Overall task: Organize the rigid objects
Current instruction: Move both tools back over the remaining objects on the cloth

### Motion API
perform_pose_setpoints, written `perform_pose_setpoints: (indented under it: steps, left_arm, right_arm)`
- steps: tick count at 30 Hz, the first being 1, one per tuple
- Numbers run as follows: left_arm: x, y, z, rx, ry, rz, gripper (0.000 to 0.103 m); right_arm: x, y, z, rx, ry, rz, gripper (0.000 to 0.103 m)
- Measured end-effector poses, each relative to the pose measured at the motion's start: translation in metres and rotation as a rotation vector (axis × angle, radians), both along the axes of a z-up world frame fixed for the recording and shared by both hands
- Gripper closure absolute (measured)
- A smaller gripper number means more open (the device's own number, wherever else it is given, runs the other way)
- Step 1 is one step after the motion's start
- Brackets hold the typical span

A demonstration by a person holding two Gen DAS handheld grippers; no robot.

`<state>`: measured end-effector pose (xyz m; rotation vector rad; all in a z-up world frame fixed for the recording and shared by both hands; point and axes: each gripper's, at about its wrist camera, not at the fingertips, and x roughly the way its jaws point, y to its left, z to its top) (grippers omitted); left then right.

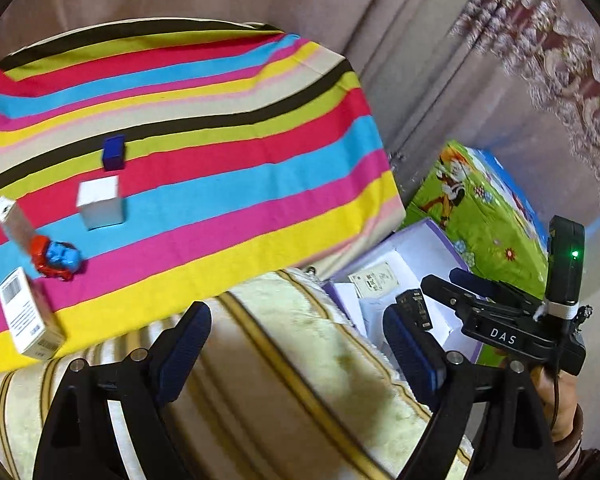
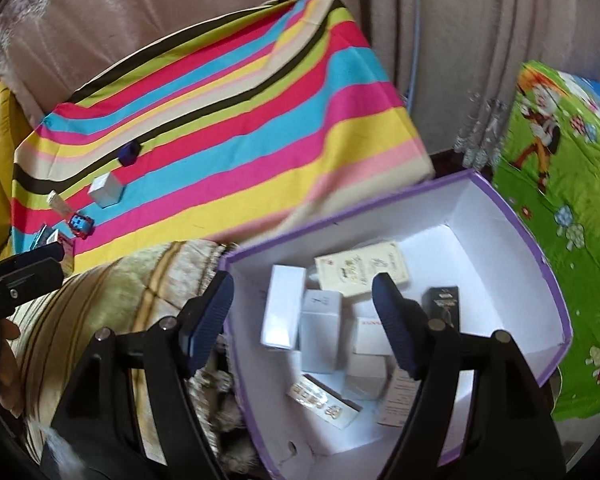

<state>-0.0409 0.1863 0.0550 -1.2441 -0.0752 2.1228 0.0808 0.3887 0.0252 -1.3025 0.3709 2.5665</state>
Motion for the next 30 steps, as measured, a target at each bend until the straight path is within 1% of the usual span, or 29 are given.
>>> perform_pose_setpoints:
  steps: [3,7,13,20,23,26,30]
  left_arm:
    - [-0.005,-0.019,0.002,0.006,0.009,0.044,0.014]
    - [-0.015,-0.051,0.001,0.012,0.009,0.127,0.015]
    - [-0.031,-0.113,-0.006,0.012,-0.005,0.285,0.015]
    - [-0.043,-0.174,-0.01,0.006,-0.006,0.422,0.015]
    - [-0.048,-0.201,-0.013,0.003,-0.014,0.48,0.015]
    - [-0.055,-0.22,-0.015,-0.01,-0.015,0.52,0.018]
    - [-0.067,-0.241,-0.015,-0.05,-0.007,0.556,0.019]
  right_arm:
    - [-0.01,-0.01,0.004,0.01,0.012,0.031,0.028]
    - [-0.024,-0.025,0.008,0.006,0.02,0.068,0.028]
    - [-0.045,-0.052,0.012,0.023,0.033,0.13,0.028]
    - [-0.073,-0.082,0.016,0.021,0.035,0.203,0.028]
    - [-0.085,-0.094,0.019,0.036,0.034,0.229,0.028]
    - [-0.097,-0.104,0.02,0.052,0.031,0.256,0.028]
    - [-0.111,-0.117,0.02,0.048,0.026,0.28,0.028]
